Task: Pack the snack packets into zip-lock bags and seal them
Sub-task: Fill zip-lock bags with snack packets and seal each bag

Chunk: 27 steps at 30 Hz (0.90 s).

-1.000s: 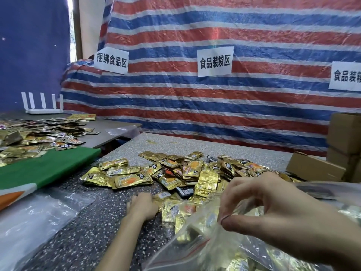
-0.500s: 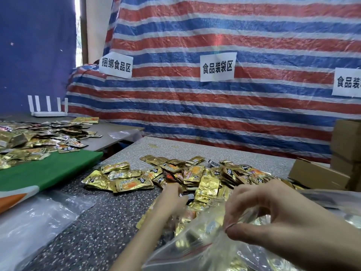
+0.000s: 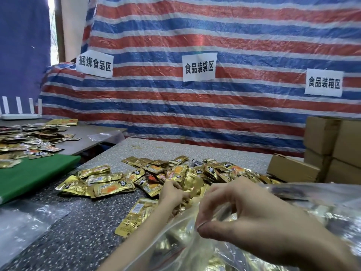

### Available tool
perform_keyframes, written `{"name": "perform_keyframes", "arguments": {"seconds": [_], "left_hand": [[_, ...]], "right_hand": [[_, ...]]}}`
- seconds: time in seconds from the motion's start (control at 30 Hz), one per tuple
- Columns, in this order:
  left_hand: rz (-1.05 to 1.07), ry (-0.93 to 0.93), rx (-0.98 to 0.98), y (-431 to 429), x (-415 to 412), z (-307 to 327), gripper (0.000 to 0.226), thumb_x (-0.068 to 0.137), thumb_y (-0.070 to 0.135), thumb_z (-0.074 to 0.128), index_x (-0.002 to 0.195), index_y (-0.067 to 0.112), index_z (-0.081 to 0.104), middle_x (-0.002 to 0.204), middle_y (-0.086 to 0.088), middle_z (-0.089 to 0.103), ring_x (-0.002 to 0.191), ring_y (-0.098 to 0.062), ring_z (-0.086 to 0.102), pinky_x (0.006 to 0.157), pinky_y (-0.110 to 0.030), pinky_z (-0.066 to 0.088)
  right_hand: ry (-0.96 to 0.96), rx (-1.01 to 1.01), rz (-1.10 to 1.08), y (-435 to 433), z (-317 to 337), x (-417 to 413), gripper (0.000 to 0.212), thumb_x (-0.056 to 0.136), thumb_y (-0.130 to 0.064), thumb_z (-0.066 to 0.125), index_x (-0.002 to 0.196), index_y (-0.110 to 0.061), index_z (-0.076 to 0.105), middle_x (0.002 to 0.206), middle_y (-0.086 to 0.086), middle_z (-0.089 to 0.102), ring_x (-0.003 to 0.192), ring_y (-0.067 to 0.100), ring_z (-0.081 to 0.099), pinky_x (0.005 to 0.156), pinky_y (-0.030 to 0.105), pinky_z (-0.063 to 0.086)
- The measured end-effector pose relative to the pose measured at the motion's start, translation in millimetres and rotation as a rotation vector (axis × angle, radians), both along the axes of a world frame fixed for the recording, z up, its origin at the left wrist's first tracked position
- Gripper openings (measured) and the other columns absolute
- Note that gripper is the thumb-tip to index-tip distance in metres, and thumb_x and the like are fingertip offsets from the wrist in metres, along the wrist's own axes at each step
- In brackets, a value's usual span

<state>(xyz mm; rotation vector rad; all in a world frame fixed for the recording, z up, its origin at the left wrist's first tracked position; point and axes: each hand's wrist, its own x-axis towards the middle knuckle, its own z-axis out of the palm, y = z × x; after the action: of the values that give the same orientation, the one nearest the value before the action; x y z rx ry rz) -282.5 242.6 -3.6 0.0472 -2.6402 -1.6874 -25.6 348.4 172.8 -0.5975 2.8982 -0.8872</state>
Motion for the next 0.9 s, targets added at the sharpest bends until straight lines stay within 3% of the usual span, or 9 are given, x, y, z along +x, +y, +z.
{"name": "perform_keyframes", "arguments": {"seconds": [0.1, 0.2, 0.37, 0.5, 0.6, 0.8, 0.9], "left_hand": [[0.053, 0.042, 0.083, -6.6, 4.4, 0.9, 0.021, 0.080, 0.000, 0.065, 0.081, 0.018, 0.054, 0.082, -0.002, 0.060, 0.063, -0.010, 0.051, 0.051, -0.023, 0.037], [0.146, 0.137, 0.196, -17.7, 19.0, 14.2, 0.020, 0.087, -0.001, 0.066, 0.095, 0.013, 0.055, 0.085, -0.004, 0.061, 0.060, -0.011, 0.054, 0.040, -0.015, 0.038], [0.178, 0.254, 0.597, -57.0, 50.8, 52.2, 0.028, 0.085, 0.012, 0.075, 0.110, 0.012, 0.060, 0.110, -0.006, 0.066, 0.096, -0.025, 0.068, 0.066, -0.032, 0.056], [0.097, 0.198, 0.934, -86.9, 86.2, 89.0, 0.037, 0.071, 0.014, 0.078, 0.105, 0.002, 0.068, 0.097, -0.013, 0.073, 0.092, -0.023, 0.068, 0.067, -0.034, 0.055], [-0.015, 0.234, 0.883, -101.8, 117.0, 121.0, 0.038, 0.064, 0.021, 0.076, 0.098, 0.006, 0.070, 0.089, -0.007, 0.071, 0.091, -0.022, 0.061, 0.070, -0.034, 0.048], [-0.135, 0.549, 0.817, -127.2, 186.7, 176.9, 0.021, 0.064, 0.020, 0.075, 0.081, 0.012, 0.067, 0.075, -0.001, 0.071, 0.076, -0.016, 0.066, 0.069, -0.030, 0.056], [-0.140, 0.689, 0.741, -130.4, 217.9, 189.1, 0.019, 0.060, 0.022, 0.084, 0.072, 0.017, 0.070, 0.073, -0.002, 0.070, 0.074, -0.019, 0.068, 0.067, -0.033, 0.058]], "right_hand": [[0.002, 0.006, 0.000, -0.5, 0.1, 0.7, 0.010, 0.084, -0.035, 0.077, 0.075, -0.039, 0.075, 0.091, -0.021, 0.072, 0.085, -0.005, 0.066, 0.084, 0.025, 0.053], [-0.008, -0.009, -0.007, 0.0, -0.1, 0.8, 0.008, 0.084, -0.034, 0.077, 0.077, -0.032, 0.077, 0.090, -0.018, 0.073, 0.084, -0.006, 0.066, 0.081, 0.019, 0.052], [-0.018, -0.023, 0.006, -0.7, 0.0, 1.1, 0.010, 0.086, -0.032, 0.076, 0.076, -0.032, 0.077, 0.089, -0.018, 0.074, 0.083, -0.008, 0.066, 0.074, 0.015, 0.048], [0.010, -0.031, -0.001, -2.5, -1.9, -0.5, 0.010, 0.086, -0.029, 0.077, 0.076, -0.031, 0.078, 0.086, -0.020, 0.073, 0.081, -0.009, 0.066, 0.070, 0.010, 0.045], [0.029, -0.031, 0.009, -5.1, -2.5, -1.4, 0.015, 0.085, -0.025, 0.077, 0.072, -0.032, 0.076, 0.083, -0.020, 0.074, 0.078, -0.009, 0.067, 0.069, 0.007, 0.045], [0.049, -0.053, 0.020, -3.9, -2.3, -1.1, 0.015, 0.084, -0.023, 0.078, 0.071, -0.031, 0.076, 0.084, -0.018, 0.074, 0.079, -0.005, 0.069, 0.072, 0.013, 0.050], [0.067, -0.051, 0.023, -4.2, -2.4, -0.8, 0.010, 0.084, -0.025, 0.078, 0.075, -0.029, 0.079, 0.086, -0.020, 0.074, 0.081, -0.006, 0.068, 0.071, 0.012, 0.050]]}}
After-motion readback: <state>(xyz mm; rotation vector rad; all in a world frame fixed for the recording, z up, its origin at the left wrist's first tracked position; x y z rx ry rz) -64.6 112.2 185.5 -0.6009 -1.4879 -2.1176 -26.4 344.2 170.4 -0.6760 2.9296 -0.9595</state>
